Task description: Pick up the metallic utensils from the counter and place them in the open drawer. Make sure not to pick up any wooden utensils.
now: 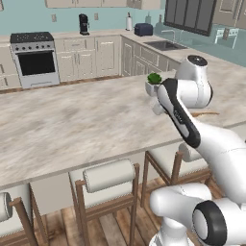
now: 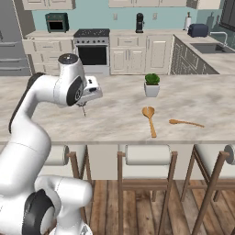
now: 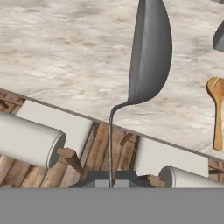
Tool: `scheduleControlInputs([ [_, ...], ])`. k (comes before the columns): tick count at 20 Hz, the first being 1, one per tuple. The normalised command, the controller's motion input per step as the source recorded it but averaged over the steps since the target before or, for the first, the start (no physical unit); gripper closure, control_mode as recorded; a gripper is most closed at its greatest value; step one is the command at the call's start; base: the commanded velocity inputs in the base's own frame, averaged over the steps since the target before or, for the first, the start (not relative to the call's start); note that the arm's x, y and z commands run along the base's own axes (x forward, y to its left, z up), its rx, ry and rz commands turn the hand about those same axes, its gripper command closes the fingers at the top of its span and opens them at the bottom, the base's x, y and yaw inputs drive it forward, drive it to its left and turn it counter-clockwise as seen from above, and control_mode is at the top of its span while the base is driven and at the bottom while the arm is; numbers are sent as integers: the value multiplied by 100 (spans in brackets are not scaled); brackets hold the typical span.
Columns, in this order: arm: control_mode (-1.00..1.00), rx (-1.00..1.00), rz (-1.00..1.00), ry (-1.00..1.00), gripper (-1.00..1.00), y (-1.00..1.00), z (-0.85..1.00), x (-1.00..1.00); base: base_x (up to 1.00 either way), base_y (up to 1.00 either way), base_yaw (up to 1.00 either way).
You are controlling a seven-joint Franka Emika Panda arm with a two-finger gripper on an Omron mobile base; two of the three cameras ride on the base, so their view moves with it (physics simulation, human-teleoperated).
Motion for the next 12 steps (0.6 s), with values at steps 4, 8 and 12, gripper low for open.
scheduleControlInputs([
  [4, -100, 0, 2, -3, 100, 0, 0, -36, 0, 0, 0],
  [8, -100, 0, 0, 0, 100, 0, 0, 0, 0, 0, 0],
  [12, -100, 0, 0, 0, 100, 0, 0, 0, 0, 0, 0],
])
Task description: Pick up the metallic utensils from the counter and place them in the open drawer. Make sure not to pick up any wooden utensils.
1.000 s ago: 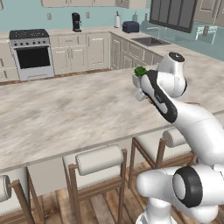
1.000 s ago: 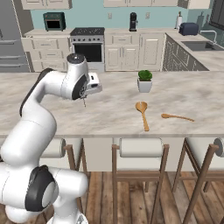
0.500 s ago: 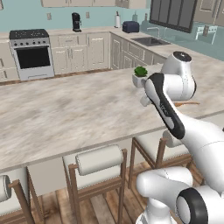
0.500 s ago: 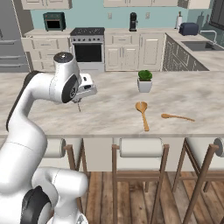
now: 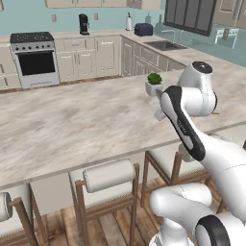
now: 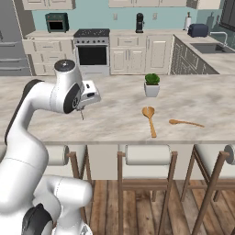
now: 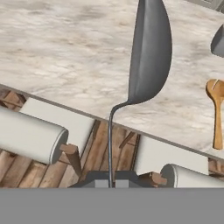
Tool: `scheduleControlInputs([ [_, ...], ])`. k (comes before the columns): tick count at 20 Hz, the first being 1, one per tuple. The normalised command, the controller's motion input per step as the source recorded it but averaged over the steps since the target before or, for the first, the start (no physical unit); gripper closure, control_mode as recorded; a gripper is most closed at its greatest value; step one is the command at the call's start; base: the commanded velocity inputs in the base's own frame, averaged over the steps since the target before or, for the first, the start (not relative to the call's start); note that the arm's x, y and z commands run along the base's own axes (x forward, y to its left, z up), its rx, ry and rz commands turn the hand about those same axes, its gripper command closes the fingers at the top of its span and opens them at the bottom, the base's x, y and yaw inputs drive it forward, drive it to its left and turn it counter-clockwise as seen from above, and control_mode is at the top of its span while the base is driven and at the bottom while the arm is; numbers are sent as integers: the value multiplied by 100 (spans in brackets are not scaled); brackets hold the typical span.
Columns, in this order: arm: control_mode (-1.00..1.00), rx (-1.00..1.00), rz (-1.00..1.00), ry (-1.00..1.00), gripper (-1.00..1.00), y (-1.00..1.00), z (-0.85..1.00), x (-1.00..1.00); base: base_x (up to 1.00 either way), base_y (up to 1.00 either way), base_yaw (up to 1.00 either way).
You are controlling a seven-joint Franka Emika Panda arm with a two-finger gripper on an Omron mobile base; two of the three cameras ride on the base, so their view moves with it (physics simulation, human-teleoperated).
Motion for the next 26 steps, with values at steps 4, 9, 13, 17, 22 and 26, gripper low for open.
scheduleControlInputs([
  [4, 100, 0, 0, 0, 100, 0, 0, -2, -6, 0, 0],
  [9, 100, 0, 0, 0, 100, 0, 0, 0, -72, 55, 0],
  [13, 100, 0, 0, 0, 100, 0, 0, 0, -87, 100, 0],
  [17, 100, 0, 0, 0, 100, 0, 0, 0, -100, 100, 0],
  [22, 100, 0, 0, 0, 100, 0, 0, 0, -100, 100, -1],
  [26, 100, 0, 0, 0, 100, 0, 0, 0, -86, 100, -6],
])
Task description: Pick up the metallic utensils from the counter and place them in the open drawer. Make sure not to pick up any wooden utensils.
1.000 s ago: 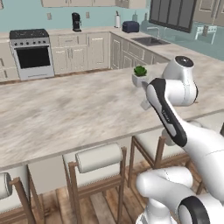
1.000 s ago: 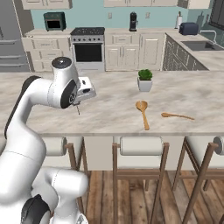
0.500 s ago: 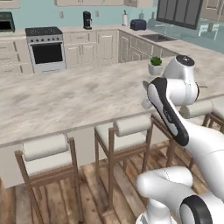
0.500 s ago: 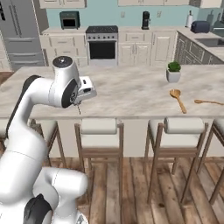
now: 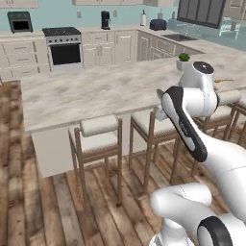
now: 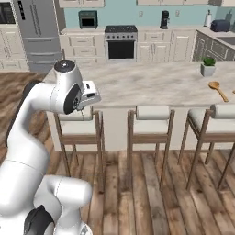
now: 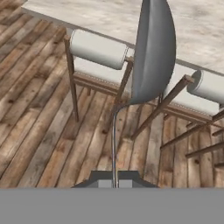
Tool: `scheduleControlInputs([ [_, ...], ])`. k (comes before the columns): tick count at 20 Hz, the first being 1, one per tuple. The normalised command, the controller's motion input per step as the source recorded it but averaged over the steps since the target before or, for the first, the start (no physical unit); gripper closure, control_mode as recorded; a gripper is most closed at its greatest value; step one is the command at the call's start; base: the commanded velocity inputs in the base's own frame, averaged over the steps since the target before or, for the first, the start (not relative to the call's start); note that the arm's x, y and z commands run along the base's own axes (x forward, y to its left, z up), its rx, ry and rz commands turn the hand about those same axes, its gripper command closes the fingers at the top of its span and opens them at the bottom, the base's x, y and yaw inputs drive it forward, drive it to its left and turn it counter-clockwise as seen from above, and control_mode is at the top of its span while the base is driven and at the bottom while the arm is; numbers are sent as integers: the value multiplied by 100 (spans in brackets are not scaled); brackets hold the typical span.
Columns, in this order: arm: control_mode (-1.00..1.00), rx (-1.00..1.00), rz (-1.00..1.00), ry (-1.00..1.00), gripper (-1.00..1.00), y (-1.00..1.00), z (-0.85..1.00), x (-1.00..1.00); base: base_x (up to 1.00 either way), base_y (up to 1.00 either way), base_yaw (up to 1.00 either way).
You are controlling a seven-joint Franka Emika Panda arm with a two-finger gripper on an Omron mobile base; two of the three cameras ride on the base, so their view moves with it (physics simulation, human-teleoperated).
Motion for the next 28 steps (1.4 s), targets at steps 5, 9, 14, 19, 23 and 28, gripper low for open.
scheduleControlInputs([
  [5, 100, 0, 0, 0, 100, 0, 0, 0, -40, 100, -6],
  [9, 100, 0, 0, 0, 100, 0, 0, 0, 16, 100, -6],
  [14, 100, 0, 0, 0, 100, 0, 0, 0, 59, 100, -7],
  [19, 100, 0, 0, 0, 100, 0, 0, 0, 41, 100, -12],
  [23, 100, 0, 0, 0, 100, 0, 0, 0, 58, 100, -15],
  [28, 100, 0, 0, 0, 100, 0, 0, 0, 64, 100, -17],
])
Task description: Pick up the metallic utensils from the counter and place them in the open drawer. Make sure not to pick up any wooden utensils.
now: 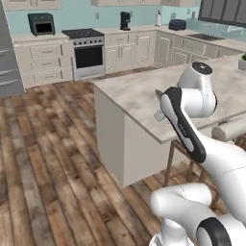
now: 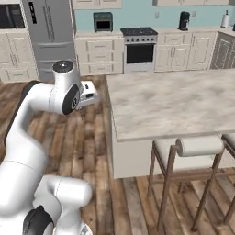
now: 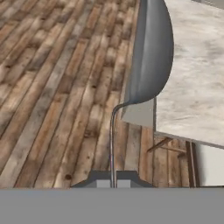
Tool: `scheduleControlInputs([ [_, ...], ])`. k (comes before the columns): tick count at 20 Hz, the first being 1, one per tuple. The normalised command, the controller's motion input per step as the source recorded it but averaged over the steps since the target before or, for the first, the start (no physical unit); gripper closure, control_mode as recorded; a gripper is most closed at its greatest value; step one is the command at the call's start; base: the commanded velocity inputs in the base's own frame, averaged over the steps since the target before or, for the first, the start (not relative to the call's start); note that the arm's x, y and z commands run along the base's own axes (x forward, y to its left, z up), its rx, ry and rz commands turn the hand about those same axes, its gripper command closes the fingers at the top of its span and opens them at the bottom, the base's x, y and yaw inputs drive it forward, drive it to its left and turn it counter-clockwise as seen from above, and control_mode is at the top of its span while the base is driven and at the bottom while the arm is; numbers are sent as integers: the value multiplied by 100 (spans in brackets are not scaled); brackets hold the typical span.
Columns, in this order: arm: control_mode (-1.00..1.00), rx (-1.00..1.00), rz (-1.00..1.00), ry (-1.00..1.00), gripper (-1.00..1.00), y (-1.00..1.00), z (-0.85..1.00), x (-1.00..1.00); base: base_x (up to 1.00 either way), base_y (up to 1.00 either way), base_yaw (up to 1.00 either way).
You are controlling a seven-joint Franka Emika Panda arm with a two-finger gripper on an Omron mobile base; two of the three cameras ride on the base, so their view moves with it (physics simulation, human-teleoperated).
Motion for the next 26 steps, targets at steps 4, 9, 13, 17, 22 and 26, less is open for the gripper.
scheduleControlInputs([
  [4, 100, 0, 0, 0, 100, 0, 0, 0, 60, 100, -21],
  [9, 100, 0, 0, 0, 100, 0, 0, 0, 69, 100, -27],
  [13, 100, 0, 0, 0, 100, 0, 0, 0, 76, 100, -28],
  [17, 100, 0, 0, 0, 100, 0, 0, 0, 79, 100, -28],
  [22, 100, 0, 0, 0, 100, 0, 0, 0, 87, 100, -27],
  [26, 100, 0, 0, 0, 100, 0, 0, 0, 98, 100, -22],
])
